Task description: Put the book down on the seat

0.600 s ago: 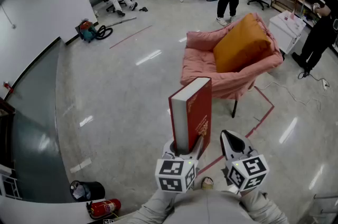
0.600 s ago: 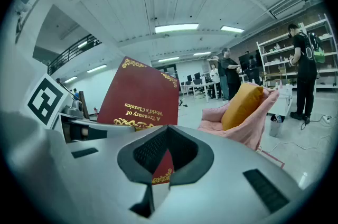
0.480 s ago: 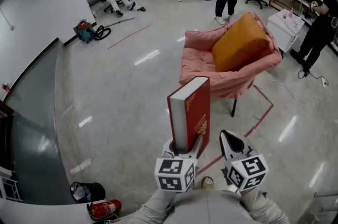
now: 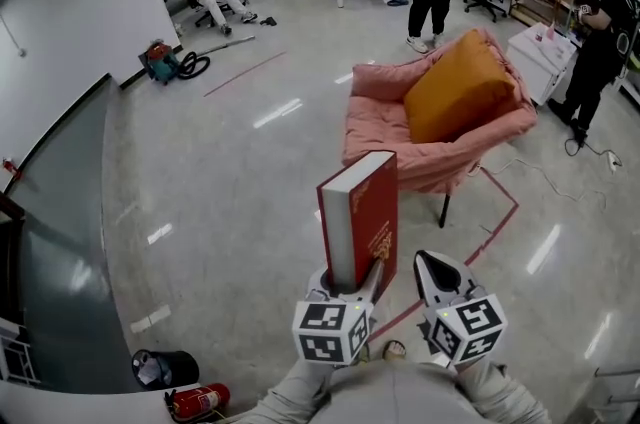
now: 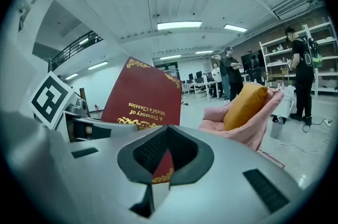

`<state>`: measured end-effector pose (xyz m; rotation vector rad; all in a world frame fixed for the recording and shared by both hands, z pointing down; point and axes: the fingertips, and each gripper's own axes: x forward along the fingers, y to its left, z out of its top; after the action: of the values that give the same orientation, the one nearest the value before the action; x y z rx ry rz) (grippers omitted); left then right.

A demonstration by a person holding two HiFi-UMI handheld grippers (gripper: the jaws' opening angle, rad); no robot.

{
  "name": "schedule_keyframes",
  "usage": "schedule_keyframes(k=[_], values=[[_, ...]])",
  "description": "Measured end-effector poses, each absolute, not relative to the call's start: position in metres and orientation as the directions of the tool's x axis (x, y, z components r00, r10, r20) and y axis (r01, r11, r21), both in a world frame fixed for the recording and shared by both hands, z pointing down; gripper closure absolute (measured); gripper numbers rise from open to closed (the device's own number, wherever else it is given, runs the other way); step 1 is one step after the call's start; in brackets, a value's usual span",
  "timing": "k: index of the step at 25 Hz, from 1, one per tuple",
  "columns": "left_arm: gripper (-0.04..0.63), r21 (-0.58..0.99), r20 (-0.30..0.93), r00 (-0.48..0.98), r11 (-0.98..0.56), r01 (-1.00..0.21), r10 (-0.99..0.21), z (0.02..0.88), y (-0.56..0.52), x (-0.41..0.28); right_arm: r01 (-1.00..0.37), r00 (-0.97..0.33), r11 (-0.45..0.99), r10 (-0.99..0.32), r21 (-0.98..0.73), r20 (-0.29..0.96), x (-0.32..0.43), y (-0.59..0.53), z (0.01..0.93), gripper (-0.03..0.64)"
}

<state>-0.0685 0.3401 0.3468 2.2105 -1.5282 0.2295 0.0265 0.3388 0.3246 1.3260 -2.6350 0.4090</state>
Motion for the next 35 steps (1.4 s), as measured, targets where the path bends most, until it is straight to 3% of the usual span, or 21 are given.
schedule_keyframes(k=[5, 18, 29, 35], values=[[0.351, 0.265, 0.371, 0.376, -0.291, -0.919, -0.849, 0.344, 0.336, -0.085, -0.785, -0.618, 0.578, -0.755, -0.222, 0.219, 0.012, 0.334, 0.319, 0.612], [0.351, 0.268, 0.381, 0.418, -0.334, -0.904, -0.825, 0.354, 0.322, -0.122, -0.8, -0.599, 0.555, -0.765, -0.229, 0.236, -0.024, 0.324, 0.328, 0.612], [0.351, 0.281, 0.392, 0.446, -0.356, -0.891, -0.805, 0.369, 0.291, -0.121, -0.808, -0.587, 0.573, -0.759, -0.141, 0.281, -0.031, 0.301, 0.341, 0.612], [0.351, 0.281, 0.396, 0.426, -0.335, -0.899, -0.813, 0.374, 0.253, -0.111, -0.811, -0.585, 0.558, -0.764, -0.175, 0.273, -0.015, 0.252, 0.345, 0.612]])
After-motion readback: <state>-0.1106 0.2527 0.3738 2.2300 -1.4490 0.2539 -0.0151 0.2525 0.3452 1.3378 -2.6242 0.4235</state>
